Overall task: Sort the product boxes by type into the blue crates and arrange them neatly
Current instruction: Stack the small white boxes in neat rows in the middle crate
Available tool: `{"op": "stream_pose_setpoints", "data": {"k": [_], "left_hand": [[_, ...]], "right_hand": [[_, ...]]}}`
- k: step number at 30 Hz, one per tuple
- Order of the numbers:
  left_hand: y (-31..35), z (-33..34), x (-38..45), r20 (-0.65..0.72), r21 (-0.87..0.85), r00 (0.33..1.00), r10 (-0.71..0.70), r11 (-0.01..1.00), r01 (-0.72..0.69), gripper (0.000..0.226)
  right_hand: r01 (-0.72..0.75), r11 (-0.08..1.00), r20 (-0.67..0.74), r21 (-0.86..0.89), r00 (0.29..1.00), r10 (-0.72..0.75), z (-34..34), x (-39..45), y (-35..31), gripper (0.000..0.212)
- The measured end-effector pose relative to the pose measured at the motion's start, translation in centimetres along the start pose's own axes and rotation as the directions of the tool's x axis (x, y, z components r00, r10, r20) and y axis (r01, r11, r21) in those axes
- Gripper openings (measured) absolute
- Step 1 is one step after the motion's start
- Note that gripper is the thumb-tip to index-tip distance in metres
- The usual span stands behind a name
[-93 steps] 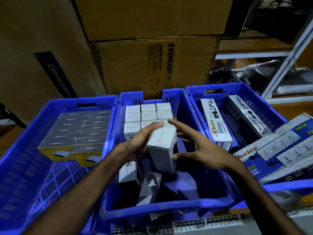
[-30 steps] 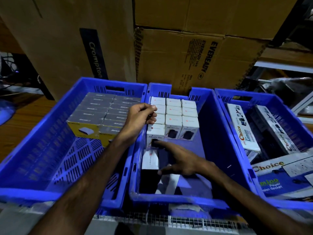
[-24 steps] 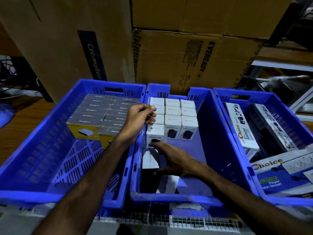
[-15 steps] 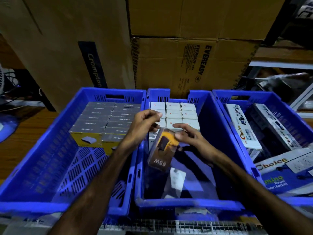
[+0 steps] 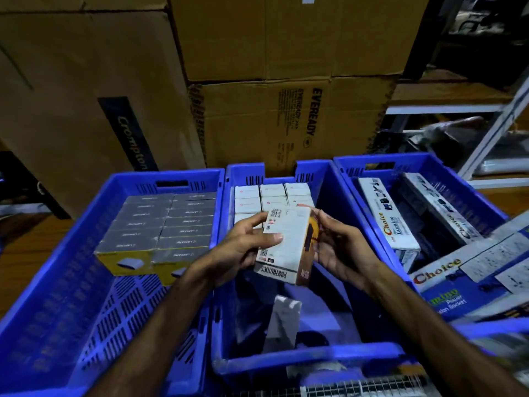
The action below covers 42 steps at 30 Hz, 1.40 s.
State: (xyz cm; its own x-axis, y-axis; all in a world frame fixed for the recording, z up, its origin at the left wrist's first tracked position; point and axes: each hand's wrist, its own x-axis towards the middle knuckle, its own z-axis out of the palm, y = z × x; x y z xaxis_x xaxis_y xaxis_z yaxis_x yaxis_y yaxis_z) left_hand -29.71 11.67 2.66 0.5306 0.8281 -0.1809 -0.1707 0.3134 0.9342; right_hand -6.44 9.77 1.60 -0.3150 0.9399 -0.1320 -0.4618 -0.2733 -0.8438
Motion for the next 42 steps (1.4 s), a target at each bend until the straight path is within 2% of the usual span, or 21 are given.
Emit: {"op": "stream_pose_setpoints", "data": {"k": [3, 6, 7, 9, 11, 12, 14, 16, 17, 19, 21, 23, 25, 27, 28, 29, 31, 35, 37, 39, 42], "left_hand": [[-0.5, -0.3, 0.4, -0.108, 0.203, 0.984, 0.141, 0.972, -0.117, 0.086], [-0.4, -1.1, 0.5, -0.105, 0.383, 0.946, 0.306, 0.891, -0.245, 0.084], [-0.4, -1.0, 0.6, -0.091, 0.408, 0.932, 0.350, 0.867, -0.286, 0.079], [-0.6, -0.2, 0.9, -0.057, 0.461, 0.891, 0.450, 0.804, -0.376, 0.072], [-1.0, 0.8, 1.2, 0.022, 0.546, 0.838, 0.546, 0.695, -0.467, 0.063], [-1.3, 1.3, 1.4, 0.089, 0.618, 0.794, 0.602, 0.592, -0.518, 0.057], [-2.0, 1.8, 1.9, 0.302, 0.733, 0.646, 0.701, 0.262, -0.628, 0.041], [-2.7, 1.7, 2.2, 0.529, 0.715, 0.493, 0.691, -0.049, -0.698, 0.025], [-3.1, 1.5, 2.2, 0.587, 0.706, 0.471, 0.658, -0.132, -0.696, 0.026], [-3.5, 0.9, 2.1, 0.593, 0.743, 0.507, 0.625, -0.182, -0.644, 0.044], [-3.5, 0.2, 1.8, 0.493, 0.811, 0.564, 0.662, -0.114, -0.574, 0.060], [-3.0, 0.0, 1.5, 0.292, 0.861, 0.631, 0.718, 0.090, -0.501, 0.078], [-2.6, -0.1, 1.4, 0.088, 0.809, 0.698, 0.710, 0.358, -0.466, 0.093], [-2.2, 0.4, 1.2, -0.031, 0.671, 0.795, 0.606, 0.602, -0.433, 0.087], [-2.0, 0.7, 1.2, -0.044, 0.635, 0.835, 0.549, 0.660, -0.400, 0.080], [-1.8, 0.9, 1.3, -0.031, 0.647, 0.867, 0.498, 0.671, -0.362, 0.075], [-1.9, 0.9, 2.0, 0.031, 0.756, 0.905, 0.423, 0.582, -0.298, 0.073], [-2.6, 0.4, 4.2, 0.089, 0.905, 0.917, 0.389, 0.354, -0.237, 0.076], [-2.6, -0.1, 5.1, 0.129, 0.947, 0.920, 0.369, 0.228, -0.224, 0.074], [-2.6, -0.7, 5.8, 0.138, 0.981, 0.940, 0.313, 0.089, -0.174, 0.074], [-3.0, -1.9, 6.4, 0.089, 0.994, 0.977, 0.195, -0.085, -0.074, 0.074]], "right_hand": [[0.088, 0.976, -0.024, -0.197, 0.995, -0.095, 0.0, -0.7, -0.4, 0.063], [0.159, 0.858, -0.008, -0.489, 0.982, -0.186, -0.3, -1.6, -0.8, 0.068], [0.157, 0.841, 0.009, -0.518, 0.984, -0.179, -0.5, -1.9, -0.9, 0.071], [0.079, 0.889, -0.024, -0.451, 0.995, -0.100, -0.5, -2.1, -0.9, 0.068], [-0.078, 0.933, -0.100, -0.352, 0.994, 0.046, -0.5, -2.2, -1.0, 0.060], [-0.157, 0.935, -0.104, -0.319, 0.986, 0.130, -0.5, -2.3, -1.0, 0.062], [-0.257, 0.921, -0.070, -0.294, 0.966, 0.247, -0.7, -2.2, -0.9, 0.066], [-0.292, 0.909, -0.088, -0.296, 0.956, 0.279, -0.9, -2.0, -0.8, 0.061], [-0.303, 0.906, -0.094, -0.295, 0.953, 0.288, -1.3, -1.9, -0.5, 0.059], [-0.295, 0.919, -0.062, -0.263, 0.955, 0.290, -1.8, -1.8, -0.1, 0.055], [-0.218, 0.952, -0.036, -0.217, 0.976, 0.215, -2.0, -1.7, 0.2, 0.048], [-0.103, 0.947, -0.036, -0.305, 0.995, 0.096, -2.3, -1.5, 0.3, 0.046], [-0.024, 0.883, -0.045, -0.468, 0.999, 0.003, -2.9, -1.2, 0.5, 0.055], [0.004, 0.794, -0.060, -0.608, 0.997, -0.051, -3.3, -1.0, 0.8, 0.064], [0.008, 0.744, -0.064, -0.668, 0.996, -0.068, -3.5, -0.8, 0.9, 0.067], [0.013, 0.708, -0.064, -0.707, 0.995, -0.082, -3.6, -0.6, 1.1, 0.068], [0.020, 0.680, -0.064, -0.733, 0.993, -0.098, -3.8, -0.1, 1.8, 0.068], [0.014, 0.612, -0.062, -0.791, 0.993, -0.103, -4.2, 1.2, 2.5, 0.072], [0.009, 0.525, -0.067, -0.851, 0.990, -0.125, -4.3, 1.5, 2.4, 0.083], [-0.006, 0.389, -0.079, -0.921, 0.982, -0.173, -4.7, 1.3, 1.9, 0.091], [0.009, 0.284, -0.064, -0.959, 0.967, -0.247, -5.5, 0.7, 1.3, 0.082]]}}
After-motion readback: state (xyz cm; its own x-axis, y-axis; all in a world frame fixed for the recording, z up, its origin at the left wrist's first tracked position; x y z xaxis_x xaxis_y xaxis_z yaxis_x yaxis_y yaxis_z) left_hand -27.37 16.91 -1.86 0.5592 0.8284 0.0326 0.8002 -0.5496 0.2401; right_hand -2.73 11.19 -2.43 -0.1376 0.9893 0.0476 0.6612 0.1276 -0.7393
